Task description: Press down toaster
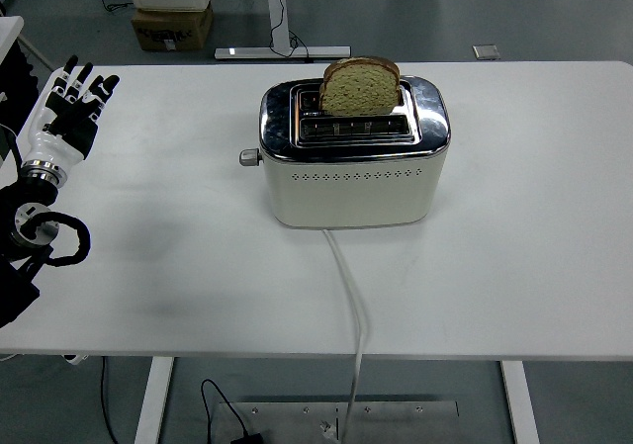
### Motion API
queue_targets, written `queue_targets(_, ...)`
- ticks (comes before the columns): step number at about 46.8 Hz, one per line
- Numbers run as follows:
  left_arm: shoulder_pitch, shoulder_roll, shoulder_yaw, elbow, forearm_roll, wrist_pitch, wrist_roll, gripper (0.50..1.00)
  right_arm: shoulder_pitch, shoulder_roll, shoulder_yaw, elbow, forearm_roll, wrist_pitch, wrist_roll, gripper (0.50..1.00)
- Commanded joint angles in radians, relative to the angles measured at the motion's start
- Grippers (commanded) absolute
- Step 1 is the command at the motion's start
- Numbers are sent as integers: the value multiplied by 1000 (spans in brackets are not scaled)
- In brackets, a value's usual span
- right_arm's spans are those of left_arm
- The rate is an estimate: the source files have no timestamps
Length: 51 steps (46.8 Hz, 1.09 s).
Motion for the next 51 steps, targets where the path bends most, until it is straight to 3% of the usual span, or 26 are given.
queue_targets(1,-6,2,0,0,-2,0,0,1000,0,0,0,0,0,0,0,998)
queue_targets(24,-9,8,2,0,12,-3,0,1000,0,0,0,0,0,0,0,998)
queue_targets(38,-17,34,2,0,138,3,-8,1000,0,0,0,0,0,0,0,998)
queue_targets(51,-18,54,3,-2,150,-1,-8,1000,0,0,0,0,0,0,0,998)
